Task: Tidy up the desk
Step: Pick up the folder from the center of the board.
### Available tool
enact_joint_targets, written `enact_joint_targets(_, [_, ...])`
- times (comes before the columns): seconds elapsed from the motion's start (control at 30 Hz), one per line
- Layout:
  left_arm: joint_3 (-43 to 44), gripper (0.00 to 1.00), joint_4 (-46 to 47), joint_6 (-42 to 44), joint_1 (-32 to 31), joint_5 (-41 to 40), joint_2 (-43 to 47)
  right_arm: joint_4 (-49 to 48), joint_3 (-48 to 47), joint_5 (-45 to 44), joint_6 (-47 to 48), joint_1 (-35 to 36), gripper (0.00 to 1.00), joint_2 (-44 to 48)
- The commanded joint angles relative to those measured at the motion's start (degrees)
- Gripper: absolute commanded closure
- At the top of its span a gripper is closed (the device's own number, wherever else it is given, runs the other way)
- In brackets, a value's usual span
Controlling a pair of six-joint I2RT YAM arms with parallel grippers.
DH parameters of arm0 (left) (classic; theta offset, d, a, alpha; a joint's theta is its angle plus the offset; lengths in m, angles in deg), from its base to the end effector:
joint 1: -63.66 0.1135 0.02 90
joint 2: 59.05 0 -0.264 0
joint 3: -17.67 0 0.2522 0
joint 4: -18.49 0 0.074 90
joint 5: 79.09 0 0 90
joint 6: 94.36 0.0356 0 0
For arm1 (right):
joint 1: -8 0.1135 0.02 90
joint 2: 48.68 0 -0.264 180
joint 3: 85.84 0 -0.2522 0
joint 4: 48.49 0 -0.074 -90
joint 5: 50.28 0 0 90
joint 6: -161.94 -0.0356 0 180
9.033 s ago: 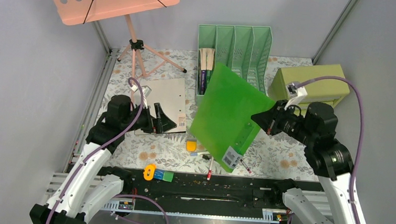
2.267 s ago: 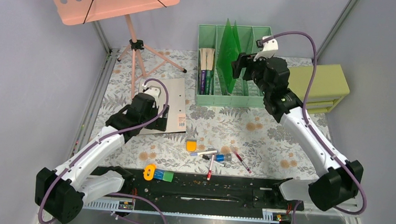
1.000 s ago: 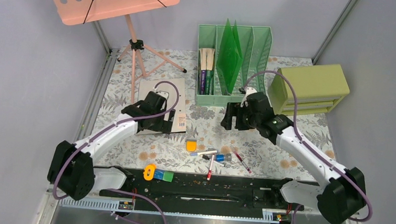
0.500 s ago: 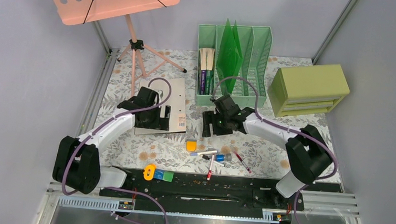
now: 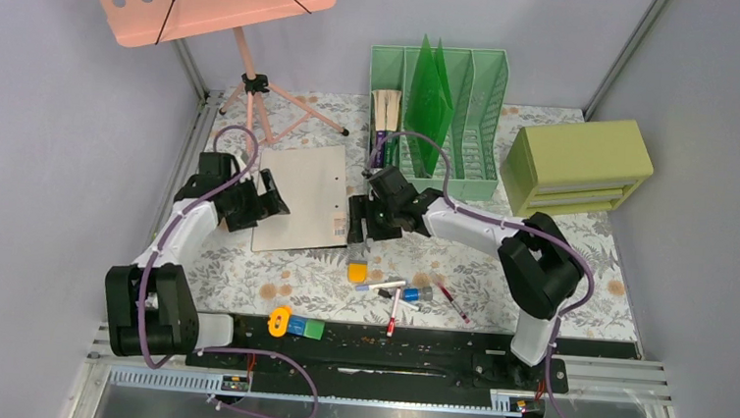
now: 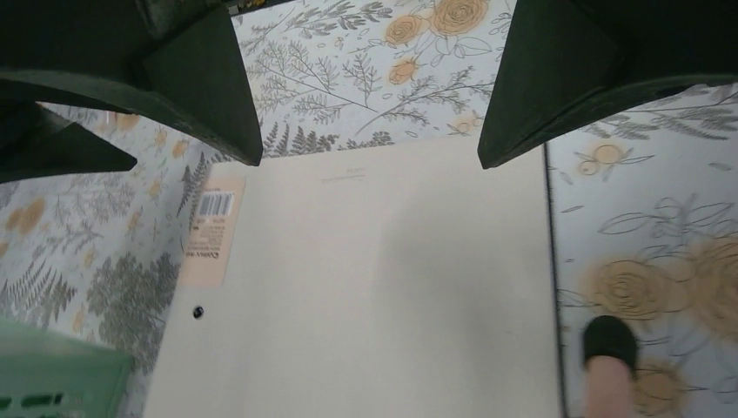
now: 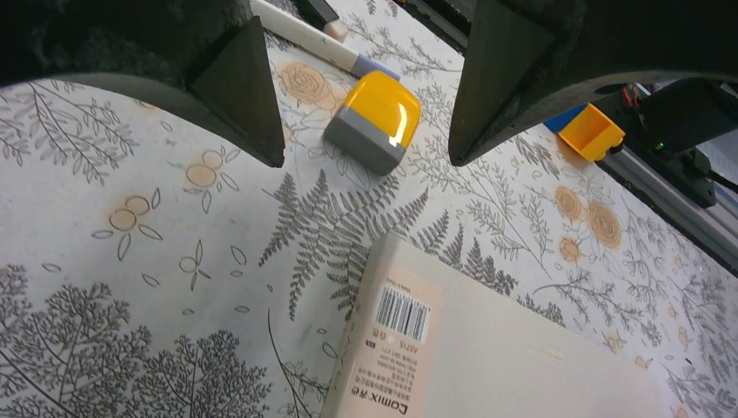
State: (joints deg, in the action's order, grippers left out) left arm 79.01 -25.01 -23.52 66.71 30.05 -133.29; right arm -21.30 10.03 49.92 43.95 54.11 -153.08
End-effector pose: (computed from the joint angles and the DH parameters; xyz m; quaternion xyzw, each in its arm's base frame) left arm 0.2540 0.0018 0.2216 -0.1347 0.9356 -0.1975 0.2599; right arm 0.2700 0.2897 0.2015 -0.1780 0.9115 0.2838 0.2385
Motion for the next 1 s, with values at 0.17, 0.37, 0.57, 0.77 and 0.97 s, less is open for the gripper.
enact_joint_targets(0.17, [1.09,0.06,-2.03,-0.81,5.45,-7.63,-0.35,-1.66,-6.90,-2.46,-3.59,1.15,0.26,-7.66])
enact_joint_targets(0.37, [2.75,0.09,-5.89,-1.51,5.39,-13.33,-6.01,-2.27,-7.82,-3.44,-4.16,1.38,0.27,-10.30])
enact_joint_targets(0.57, [4.60,0.17,-7.23,-1.54,5.38,-14.06,-12.74,-4.33,-8.83,-2.82,-4.20,1.57,0.29,-12.35])
enact_joint_targets(0.77, [5.71,0.23,-8.39,-1.82,4.98,-12.26,-17.31,-3.34,-13.32,-0.83,-4.96,1.60,0.32,-15.85])
enact_joint_targets(0.97, [6.08,0.29,-8.64,-1.29,3.71,-10.21,-18.72,-3.77,-15.89,3.58,-5.57,1.61,0.47,-18.26])
